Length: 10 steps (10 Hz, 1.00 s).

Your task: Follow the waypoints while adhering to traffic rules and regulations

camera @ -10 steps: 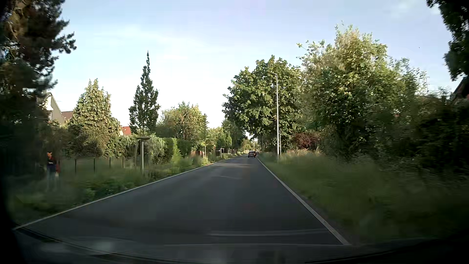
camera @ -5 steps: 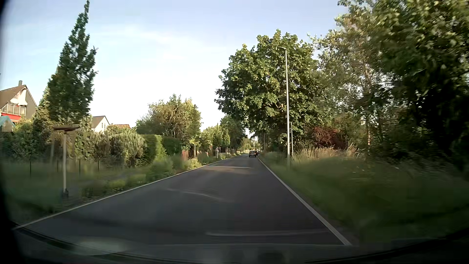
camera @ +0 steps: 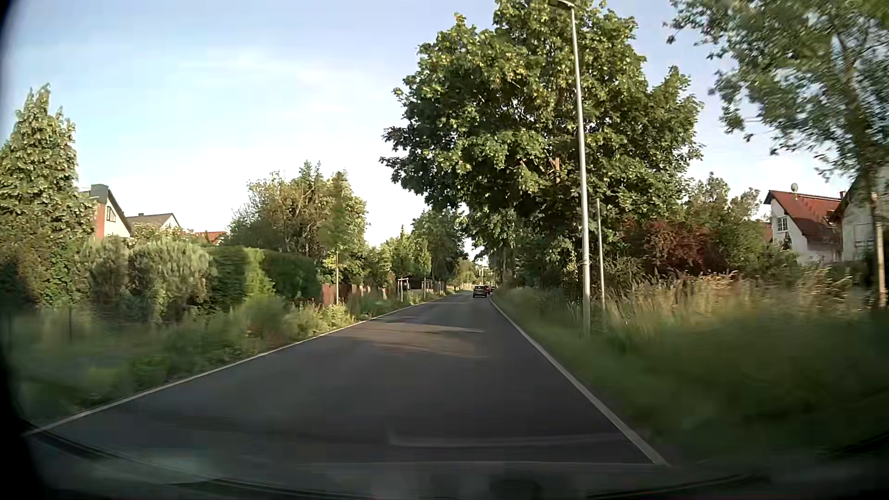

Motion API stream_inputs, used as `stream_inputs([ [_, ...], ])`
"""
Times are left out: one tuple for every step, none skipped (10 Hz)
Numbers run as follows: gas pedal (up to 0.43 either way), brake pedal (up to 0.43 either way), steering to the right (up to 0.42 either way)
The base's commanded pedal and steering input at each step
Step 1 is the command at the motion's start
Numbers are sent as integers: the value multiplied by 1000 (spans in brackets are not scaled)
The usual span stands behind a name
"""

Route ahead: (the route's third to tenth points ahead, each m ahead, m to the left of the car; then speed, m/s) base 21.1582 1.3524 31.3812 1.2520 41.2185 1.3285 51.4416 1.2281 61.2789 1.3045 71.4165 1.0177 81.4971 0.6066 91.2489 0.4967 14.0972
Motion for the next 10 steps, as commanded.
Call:
stream_inputs([
  [20,30,1],
  [20,30,1],
  [20,30,1],
  [20,30,1],
  [28,30,1],
  [28,30,1],
  [39,30,1],
  [39,30,1],
  [39,30,1],
  [39,30,1],
])
